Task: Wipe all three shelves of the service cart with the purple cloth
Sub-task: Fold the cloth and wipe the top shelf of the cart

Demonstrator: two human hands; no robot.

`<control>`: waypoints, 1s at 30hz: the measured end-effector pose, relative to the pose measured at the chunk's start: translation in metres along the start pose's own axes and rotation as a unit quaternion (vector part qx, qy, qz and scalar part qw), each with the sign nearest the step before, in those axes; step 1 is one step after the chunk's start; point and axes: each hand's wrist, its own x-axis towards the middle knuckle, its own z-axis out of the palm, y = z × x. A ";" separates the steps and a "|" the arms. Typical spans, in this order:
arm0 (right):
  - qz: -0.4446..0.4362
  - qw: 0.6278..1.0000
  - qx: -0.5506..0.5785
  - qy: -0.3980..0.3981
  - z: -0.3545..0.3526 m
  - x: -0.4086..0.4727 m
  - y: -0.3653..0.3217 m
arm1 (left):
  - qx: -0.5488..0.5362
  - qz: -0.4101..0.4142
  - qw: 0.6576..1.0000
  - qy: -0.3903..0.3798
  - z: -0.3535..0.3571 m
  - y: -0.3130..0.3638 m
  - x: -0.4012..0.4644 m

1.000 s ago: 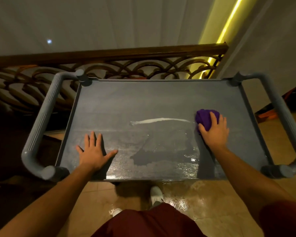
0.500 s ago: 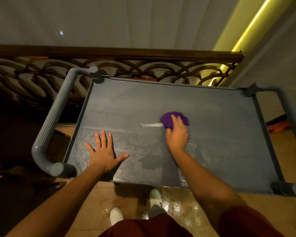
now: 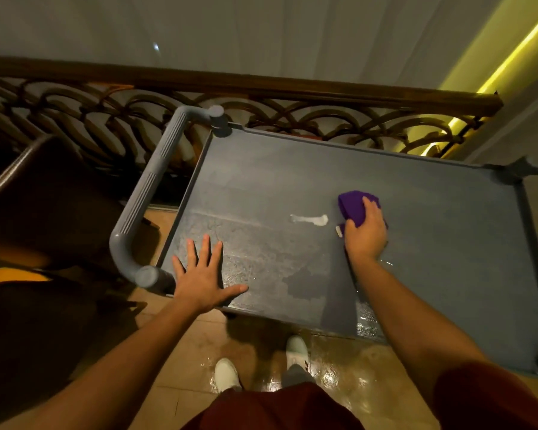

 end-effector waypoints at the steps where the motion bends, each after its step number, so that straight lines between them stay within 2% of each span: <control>1: 0.003 1.000 0.019 -0.005 0.008 -0.004 -0.010 | 0.005 0.000 1.000 0.001 0.001 -0.001 0.001; 3: -0.008 0.998 0.048 -0.031 0.027 -0.021 -0.035 | 0.009 0.005 1.000 0.005 0.004 -0.003 0.002; 8: -0.133 0.980 0.047 -0.143 0.089 -0.088 -0.104 | 0.005 -0.011 1.000 -0.004 -0.004 0.001 -0.003; 10: -0.132 0.974 0.071 -0.168 0.088 -0.084 -0.109 | -0.018 -0.013 1.000 0.002 -0.010 0.002 -0.010; 13: -0.109 0.978 0.114 -0.138 0.065 -0.049 -0.096 | -0.067 -0.017 0.994 0.083 -0.002 0.002 -0.042; 15: -0.095 0.987 0.087 -0.100 0.055 -0.025 -0.089 | -0.070 -0.033 0.989 0.129 0.011 0.002 -0.066; 18: -0.108 0.987 0.050 -0.112 0.068 -0.023 -0.096 | -0.051 -0.054 0.992 0.100 0.026 0.002 -0.079; 22: -0.204 0.951 0.086 -0.217 0.104 -0.090 -0.128 | -0.035 -0.037 0.996 0.079 0.025 -0.005 -0.070; 26: -0.316 0.891 0.072 -0.316 0.113 -0.130 -0.123 | -0.016 -0.048 0.997 0.061 0.020 -0.005 -0.074; 28: -0.301 0.884 0.078 -0.350 0.110 -0.113 -0.124 | 0.000 -0.060 0.995 0.085 0.022 0.006 -0.085; 30: -0.288 0.895 0.082 -0.330 0.110 -0.086 -0.138 | -0.019 -0.104 0.987 0.120 0.030 0.024 -0.095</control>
